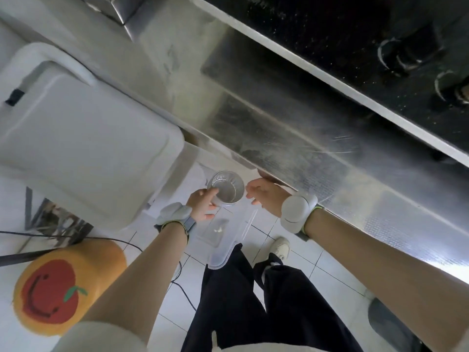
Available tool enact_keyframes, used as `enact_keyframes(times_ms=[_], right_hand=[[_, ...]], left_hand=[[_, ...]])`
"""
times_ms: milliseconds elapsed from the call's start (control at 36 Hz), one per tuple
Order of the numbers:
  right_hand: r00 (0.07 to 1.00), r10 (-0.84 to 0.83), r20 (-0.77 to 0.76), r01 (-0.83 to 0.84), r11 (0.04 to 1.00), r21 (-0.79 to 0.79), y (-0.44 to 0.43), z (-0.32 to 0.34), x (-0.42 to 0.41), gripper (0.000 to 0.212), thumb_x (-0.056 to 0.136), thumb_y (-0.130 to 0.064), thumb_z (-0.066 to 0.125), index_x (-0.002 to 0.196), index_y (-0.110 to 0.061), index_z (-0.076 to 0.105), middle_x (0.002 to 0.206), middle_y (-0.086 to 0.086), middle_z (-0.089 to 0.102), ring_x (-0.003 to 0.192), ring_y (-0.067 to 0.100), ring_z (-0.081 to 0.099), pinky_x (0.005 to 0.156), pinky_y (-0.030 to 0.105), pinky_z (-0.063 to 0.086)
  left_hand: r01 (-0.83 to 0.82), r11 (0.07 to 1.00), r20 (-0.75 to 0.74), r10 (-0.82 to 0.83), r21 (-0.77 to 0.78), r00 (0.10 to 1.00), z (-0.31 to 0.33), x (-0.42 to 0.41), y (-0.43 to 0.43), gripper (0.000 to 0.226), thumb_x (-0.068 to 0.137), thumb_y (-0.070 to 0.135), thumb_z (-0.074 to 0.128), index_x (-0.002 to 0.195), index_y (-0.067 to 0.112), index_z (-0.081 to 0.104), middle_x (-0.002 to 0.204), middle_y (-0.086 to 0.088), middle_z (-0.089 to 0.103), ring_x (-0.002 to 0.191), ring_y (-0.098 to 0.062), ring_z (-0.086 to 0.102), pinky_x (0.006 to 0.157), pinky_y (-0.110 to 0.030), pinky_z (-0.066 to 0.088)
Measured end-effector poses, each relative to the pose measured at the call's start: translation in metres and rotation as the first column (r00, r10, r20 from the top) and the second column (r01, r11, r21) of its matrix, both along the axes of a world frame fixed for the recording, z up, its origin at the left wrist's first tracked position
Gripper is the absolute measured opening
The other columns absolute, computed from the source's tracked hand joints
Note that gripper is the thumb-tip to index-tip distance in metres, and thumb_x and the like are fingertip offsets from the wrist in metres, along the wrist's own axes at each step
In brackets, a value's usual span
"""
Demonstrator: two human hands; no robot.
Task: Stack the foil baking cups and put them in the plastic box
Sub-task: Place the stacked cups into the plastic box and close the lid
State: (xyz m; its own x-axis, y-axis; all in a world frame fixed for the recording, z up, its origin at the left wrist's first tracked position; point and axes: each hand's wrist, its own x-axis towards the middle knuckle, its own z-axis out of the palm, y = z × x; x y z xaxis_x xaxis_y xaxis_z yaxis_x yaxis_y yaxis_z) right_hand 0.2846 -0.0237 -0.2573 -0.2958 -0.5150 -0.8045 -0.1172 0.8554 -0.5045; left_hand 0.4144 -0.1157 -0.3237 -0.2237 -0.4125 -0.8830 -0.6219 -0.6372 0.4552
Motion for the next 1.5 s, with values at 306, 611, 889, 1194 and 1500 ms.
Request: enact_keyframes(times_ms=[306,611,889,1194,1500], right_hand=[[0.997,0.046,-0.054,-0.047,0.999,-0.025,0.003,-0.005,-0.004,0.038,0.095,-0.026,0.042,0.128,-0.008,0.05,0.141,0.008,0.045,0.111,0.025,0.06,0.088,0.029,0.042],[0.998,0.05,-0.047,-0.051,0.998,-0.028,0.005,-0.004,-0.005,0.038,0.096,-0.026,0.042,0.129,-0.01,0.047,0.137,0.004,0.051,0.112,0.023,0.06,0.093,0.031,0.044],[0.999,0.022,-0.025,-0.023,0.999,-0.025,0.005,0.0,-0.004,0.039,0.095,-0.024,0.044,0.132,-0.009,0.046,0.142,0.005,0.045,0.114,0.024,0.059,0.093,0.03,0.043],[0.997,0.062,0.042,-0.062,0.998,0.006,0.008,0.014,-0.002,0.038,0.097,-0.027,0.038,0.132,-0.012,0.042,0.13,0.009,0.056,0.115,0.024,0.058,0.09,0.031,0.043],[0.99,0.137,0.029,-0.135,0.988,-0.072,0.01,0.05,-0.008,0.037,0.098,-0.019,0.034,0.118,0.004,0.055,0.12,0.019,0.063,0.109,0.03,0.061,0.072,0.023,0.04]], left_hand=[[0.019,0.997,0.022,-0.02,0.069,1.0,-0.029,-0.007,0.004,0.019,0.091,0.017,0.053,0.106,0.004,0.05,0.103,-0.009,0.054,0.1,-0.021,0.055,0.086,-0.035,0.049],[-0.075,0.997,0.046,0.074,0.031,0.996,-0.041,-0.019,0.012,0.024,0.09,0.005,0.052,0.114,0.0,0.053,0.104,-0.012,0.05,0.095,-0.021,0.05,0.076,-0.034,0.052],[-0.066,0.998,0.039,0.066,0.01,0.997,-0.042,-0.013,0.012,0.045,0.088,0.022,0.058,0.125,-0.002,0.049,0.116,-0.011,0.049,0.106,-0.021,0.048,0.072,-0.03,0.051],[0.083,0.993,0.046,-0.079,-0.08,0.996,-0.007,-0.011,0.005,0.045,0.093,0.014,0.05,0.135,-0.001,0.042,0.118,-0.016,0.048,0.129,-0.038,0.044,0.094,-0.041,0.042],[0.152,0.978,-0.056,-0.161,-0.146,0.985,0.054,-0.005,0.002,0.034,0.095,0.011,0.045,0.127,0.002,0.049,0.115,-0.01,0.051,0.126,-0.034,0.047,0.096,-0.041,0.042]])
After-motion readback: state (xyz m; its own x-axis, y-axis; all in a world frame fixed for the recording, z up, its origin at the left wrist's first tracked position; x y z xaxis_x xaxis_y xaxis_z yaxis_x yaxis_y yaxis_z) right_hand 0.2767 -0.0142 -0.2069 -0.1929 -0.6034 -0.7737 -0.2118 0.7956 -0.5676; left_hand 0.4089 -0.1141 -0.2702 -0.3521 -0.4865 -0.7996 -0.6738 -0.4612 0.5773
